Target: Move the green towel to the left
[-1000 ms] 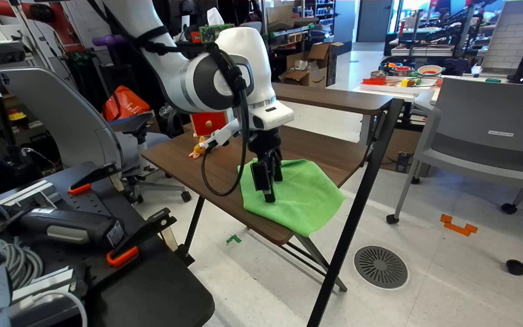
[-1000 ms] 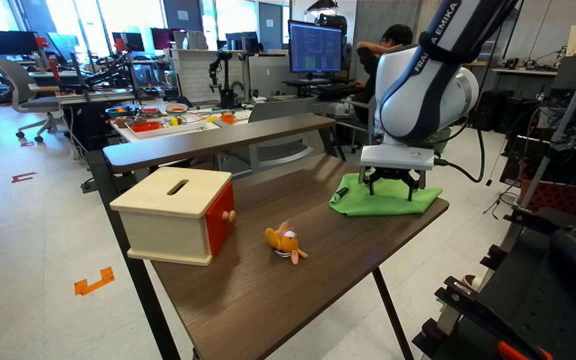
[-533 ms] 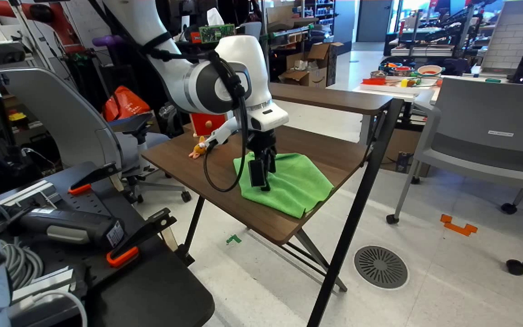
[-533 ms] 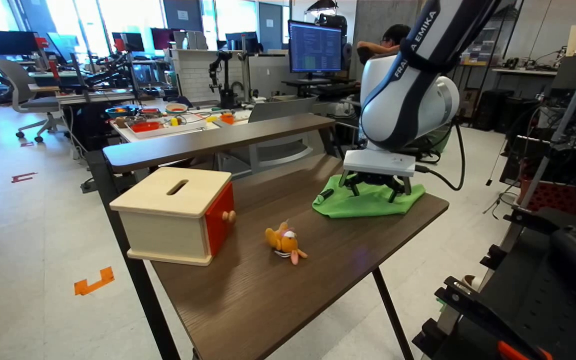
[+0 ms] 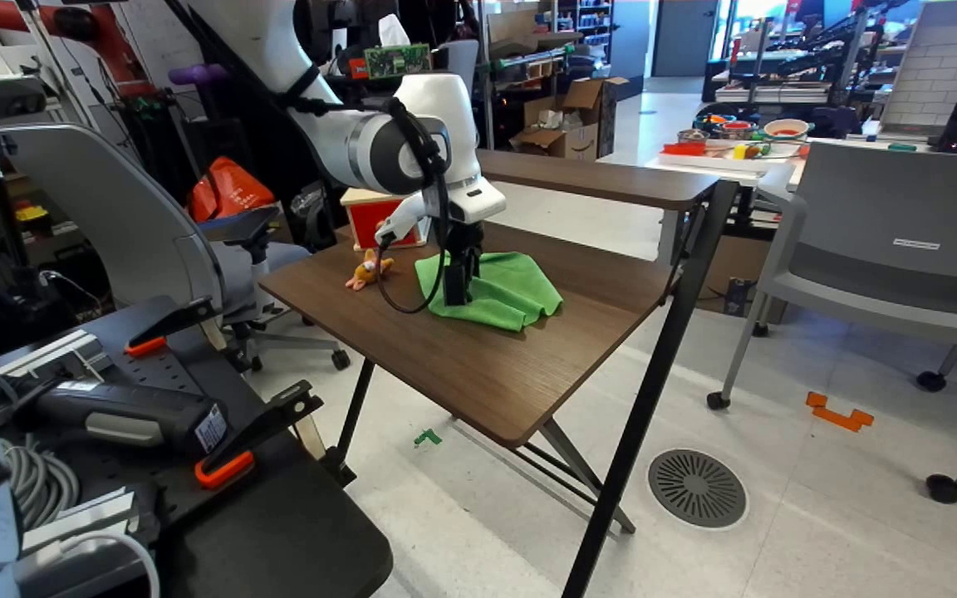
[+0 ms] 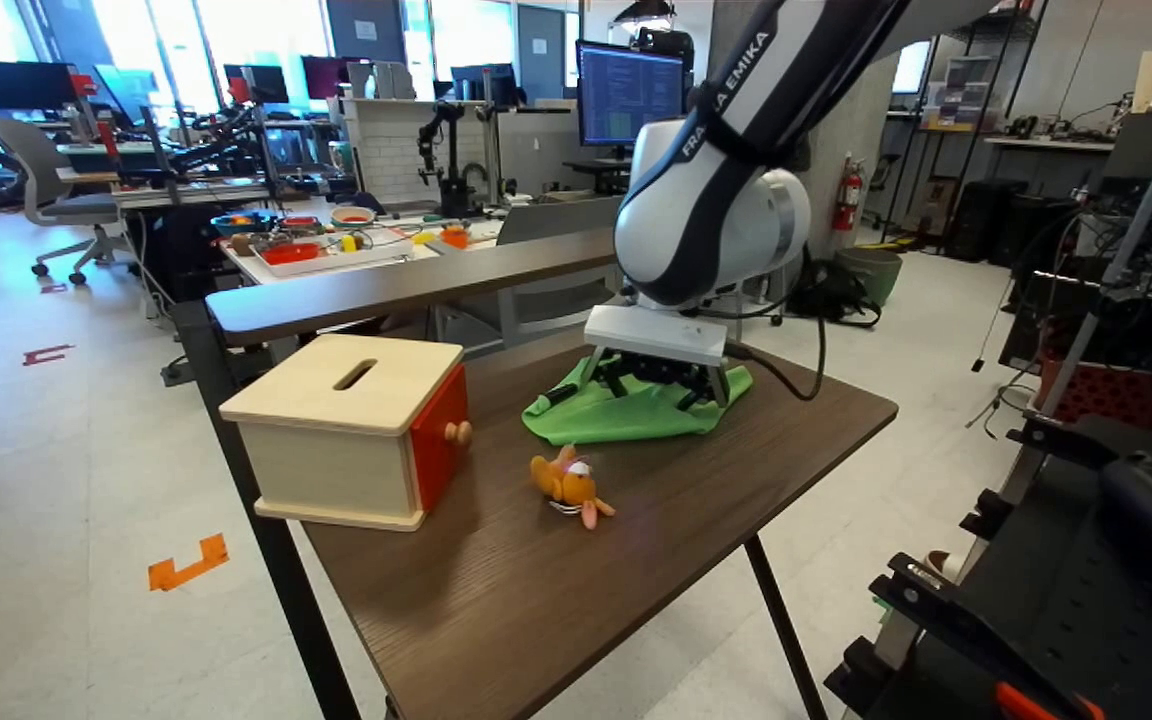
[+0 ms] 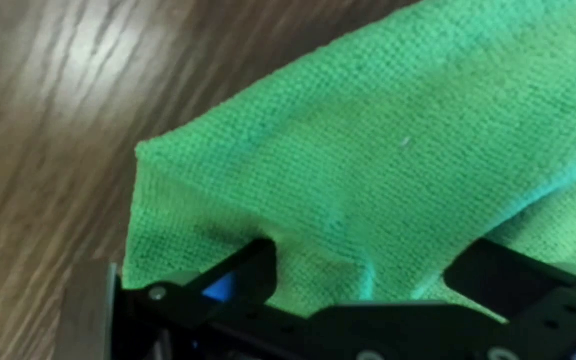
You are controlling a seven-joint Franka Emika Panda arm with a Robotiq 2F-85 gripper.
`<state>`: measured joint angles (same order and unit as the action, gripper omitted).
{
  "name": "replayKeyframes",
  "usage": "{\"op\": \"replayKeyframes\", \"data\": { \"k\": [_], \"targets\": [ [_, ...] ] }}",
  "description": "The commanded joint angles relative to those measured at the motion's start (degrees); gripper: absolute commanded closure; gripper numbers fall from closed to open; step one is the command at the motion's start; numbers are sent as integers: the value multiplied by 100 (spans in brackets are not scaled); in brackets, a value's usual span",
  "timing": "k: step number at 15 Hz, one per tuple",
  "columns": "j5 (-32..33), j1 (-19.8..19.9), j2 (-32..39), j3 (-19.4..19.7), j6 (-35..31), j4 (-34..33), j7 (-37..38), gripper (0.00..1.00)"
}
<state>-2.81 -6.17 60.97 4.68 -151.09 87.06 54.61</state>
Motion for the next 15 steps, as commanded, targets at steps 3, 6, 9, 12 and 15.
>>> {"op": "replayKeyframes", "data": {
  "k": [3, 6, 9, 12, 15],
  "targets": [
    [-247, -175, 620, -106, 596, -1252, -88, 0],
    [-180, -221, 524, 28, 516, -1261, -66, 0],
    [-24, -291, -88, 265, 161, -672, -187, 0],
    [40, -421, -998, 459, -354, 255, -385, 0],
    [-142, -274, -426, 360, -55, -528, -336, 0]
  ]
}}
